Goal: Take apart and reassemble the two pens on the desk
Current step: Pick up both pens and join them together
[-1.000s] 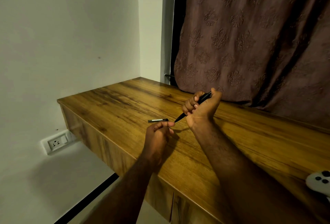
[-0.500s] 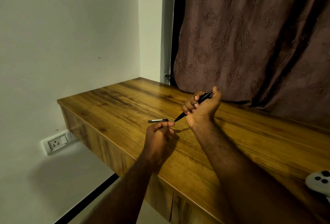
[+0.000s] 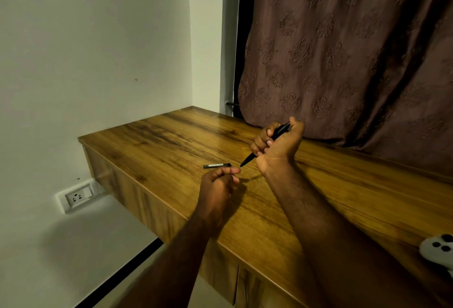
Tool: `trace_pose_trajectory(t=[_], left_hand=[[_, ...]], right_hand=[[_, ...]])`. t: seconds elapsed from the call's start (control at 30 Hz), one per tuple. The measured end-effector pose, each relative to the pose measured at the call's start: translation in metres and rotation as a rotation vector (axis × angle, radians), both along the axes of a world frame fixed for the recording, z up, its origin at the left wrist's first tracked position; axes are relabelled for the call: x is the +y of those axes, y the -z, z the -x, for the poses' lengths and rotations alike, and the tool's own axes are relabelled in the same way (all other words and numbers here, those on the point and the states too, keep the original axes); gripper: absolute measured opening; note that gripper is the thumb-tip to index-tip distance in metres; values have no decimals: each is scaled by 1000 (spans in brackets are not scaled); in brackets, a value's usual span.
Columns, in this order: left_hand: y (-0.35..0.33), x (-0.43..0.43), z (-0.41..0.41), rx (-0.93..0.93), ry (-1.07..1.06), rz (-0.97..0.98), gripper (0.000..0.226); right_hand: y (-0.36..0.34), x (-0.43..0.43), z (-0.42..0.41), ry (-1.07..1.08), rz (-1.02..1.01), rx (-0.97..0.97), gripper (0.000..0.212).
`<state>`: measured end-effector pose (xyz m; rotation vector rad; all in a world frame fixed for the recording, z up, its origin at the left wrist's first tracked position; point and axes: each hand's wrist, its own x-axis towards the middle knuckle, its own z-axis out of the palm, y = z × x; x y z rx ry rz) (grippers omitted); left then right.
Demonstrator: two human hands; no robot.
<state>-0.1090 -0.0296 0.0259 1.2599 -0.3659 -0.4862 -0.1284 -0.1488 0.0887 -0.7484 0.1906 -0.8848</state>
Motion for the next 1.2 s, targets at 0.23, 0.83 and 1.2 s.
trace_pose_trajectory(t=[0.23,0.83,1.2], left_hand=[[-1,0,0,-10,-6,-15,27],[2,7,3,-48,-106,182,29],[6,-25,32,-238,-294,264,49]], right_hand=[[-4,2,1,42,-2,-23,51],[-14,-4,5,31,-171,-81,54],[-29,-5,10,67,-171,-168,51]])
